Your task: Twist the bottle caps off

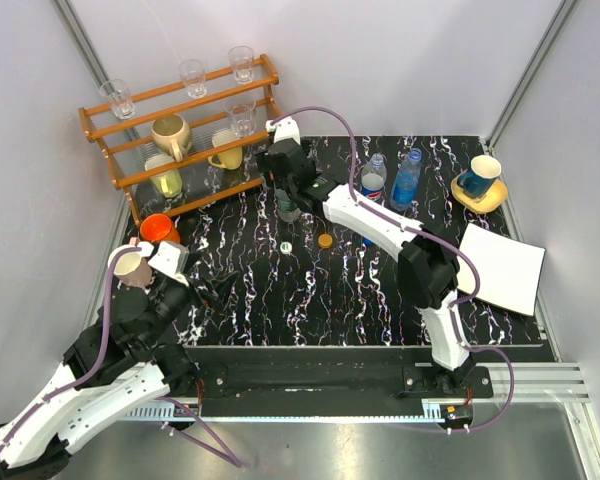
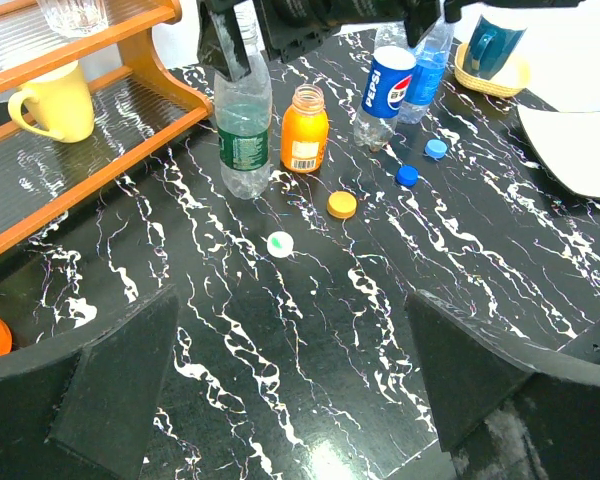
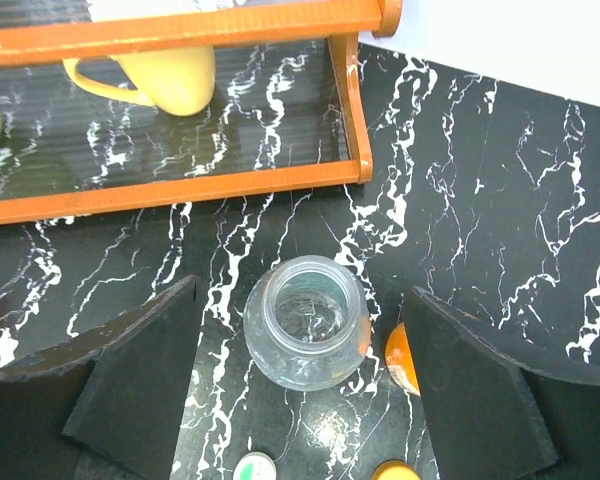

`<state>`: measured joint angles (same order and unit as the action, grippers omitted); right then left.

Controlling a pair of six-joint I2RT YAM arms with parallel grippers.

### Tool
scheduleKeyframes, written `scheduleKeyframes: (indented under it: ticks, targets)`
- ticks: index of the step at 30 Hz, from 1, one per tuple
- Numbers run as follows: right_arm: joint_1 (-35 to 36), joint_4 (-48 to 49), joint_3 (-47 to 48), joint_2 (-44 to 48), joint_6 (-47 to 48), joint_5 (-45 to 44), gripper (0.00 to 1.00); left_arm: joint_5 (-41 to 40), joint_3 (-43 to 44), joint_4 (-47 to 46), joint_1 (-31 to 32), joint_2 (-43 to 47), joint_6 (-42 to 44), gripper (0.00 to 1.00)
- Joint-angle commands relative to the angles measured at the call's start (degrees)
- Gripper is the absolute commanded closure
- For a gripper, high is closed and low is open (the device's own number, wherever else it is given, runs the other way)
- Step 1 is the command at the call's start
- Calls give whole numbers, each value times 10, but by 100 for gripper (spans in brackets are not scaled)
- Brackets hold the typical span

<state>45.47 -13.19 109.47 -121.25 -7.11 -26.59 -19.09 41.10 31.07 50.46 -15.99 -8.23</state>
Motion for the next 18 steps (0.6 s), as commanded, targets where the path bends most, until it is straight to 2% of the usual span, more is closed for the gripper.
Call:
scheduleKeyframes:
  ticks: [1, 6, 10, 14, 18]
  targets:
    - [6, 11, 28, 68, -4, 8, 11, 4, 1, -23, -2, -9, -2, 1]
    - [19, 4, 18, 126, 9, -4, 9, 0, 4, -21, -2, -12, -5, 1]
    - [38, 22, -57, 222, 29, -26, 8, -21, 16, -14, -2, -24, -14, 1]
    - [58, 42, -227, 355, 18, -45, 8, -45, 35, 1, -2, -51, -45, 1]
    - [66, 51, -386, 533, -42, -36, 7, -76, 42, 6, -2, -96, -93, 1]
